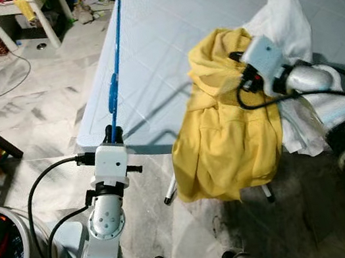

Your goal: Hang hanger

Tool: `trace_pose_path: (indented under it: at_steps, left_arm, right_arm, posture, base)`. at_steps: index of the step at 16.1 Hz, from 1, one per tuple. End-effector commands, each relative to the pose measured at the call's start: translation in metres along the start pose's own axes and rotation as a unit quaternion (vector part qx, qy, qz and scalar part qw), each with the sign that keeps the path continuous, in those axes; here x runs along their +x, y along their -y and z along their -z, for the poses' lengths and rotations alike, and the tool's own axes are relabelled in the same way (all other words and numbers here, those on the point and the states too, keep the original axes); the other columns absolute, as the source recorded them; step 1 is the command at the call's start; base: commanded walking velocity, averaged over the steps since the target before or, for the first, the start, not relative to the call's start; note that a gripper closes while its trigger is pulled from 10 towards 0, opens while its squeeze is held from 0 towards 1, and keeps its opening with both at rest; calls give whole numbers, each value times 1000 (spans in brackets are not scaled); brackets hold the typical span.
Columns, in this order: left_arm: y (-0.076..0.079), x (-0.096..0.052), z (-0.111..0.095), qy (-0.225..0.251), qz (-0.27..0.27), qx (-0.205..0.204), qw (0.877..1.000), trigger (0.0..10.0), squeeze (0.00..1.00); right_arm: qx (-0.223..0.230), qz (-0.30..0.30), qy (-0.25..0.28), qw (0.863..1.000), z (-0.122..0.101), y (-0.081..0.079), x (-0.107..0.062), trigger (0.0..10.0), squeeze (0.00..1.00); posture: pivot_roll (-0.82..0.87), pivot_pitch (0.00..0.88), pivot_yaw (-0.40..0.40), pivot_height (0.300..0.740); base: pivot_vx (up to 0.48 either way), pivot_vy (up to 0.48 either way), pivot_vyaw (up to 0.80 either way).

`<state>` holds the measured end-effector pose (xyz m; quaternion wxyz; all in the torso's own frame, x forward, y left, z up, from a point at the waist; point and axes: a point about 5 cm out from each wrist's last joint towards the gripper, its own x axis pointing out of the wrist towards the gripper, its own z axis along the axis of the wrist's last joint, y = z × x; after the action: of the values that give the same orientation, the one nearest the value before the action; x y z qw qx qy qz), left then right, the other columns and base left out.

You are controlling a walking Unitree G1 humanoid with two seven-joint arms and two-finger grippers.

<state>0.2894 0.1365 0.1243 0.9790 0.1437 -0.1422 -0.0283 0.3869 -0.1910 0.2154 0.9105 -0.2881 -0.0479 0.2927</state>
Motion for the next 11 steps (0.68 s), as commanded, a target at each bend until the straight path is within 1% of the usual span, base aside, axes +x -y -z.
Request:
trace_pose_path:
  at_steps: [1,2,3,5,8,11]
  left_arm:
    - [2,-2,4,-9,7,0,1000,10000,0]
    - [2,-3,5,-10,6,0,1000,10000,0]
    - [2,-4,6,-11,7,0,1000,10000,0]
    - [2,-3,6,-11,10,-1,1000,10000,0]
    - [3,0,6,-9,16,-2,1000,10000,0]
    - [4,0,7,-9,20,-2,1000,10000,0]
  right_arm:
    - [16,14,-1,1000,5,3,-11,10000,1000]
    - [26,19,-1,999,8,2,-16,10000,1000]
    - [46,21,3,999,10,0,-23,10000,1000]
    - [63,9,6,998,10,-6,-35,10000,1000]
    - [77,-4,-1,997,7,-11,-50,10000,1000]
    - [77,-17,-24,997,6,-13,-64,10000,1000]
  posture:
    - [1,165,29,740]
    - [-1,166,30,740]
    - [-1,166,30,740]
    - [-14,167,34,740]
    - [-27,167,43,740]
    - [-33,166,46,740]
  base:
    - [0,0,0]
    - [0,0,0]
    - [0,0,0]
    - [0,0,0]
    - [0,0,0]
    - [0,0,0]
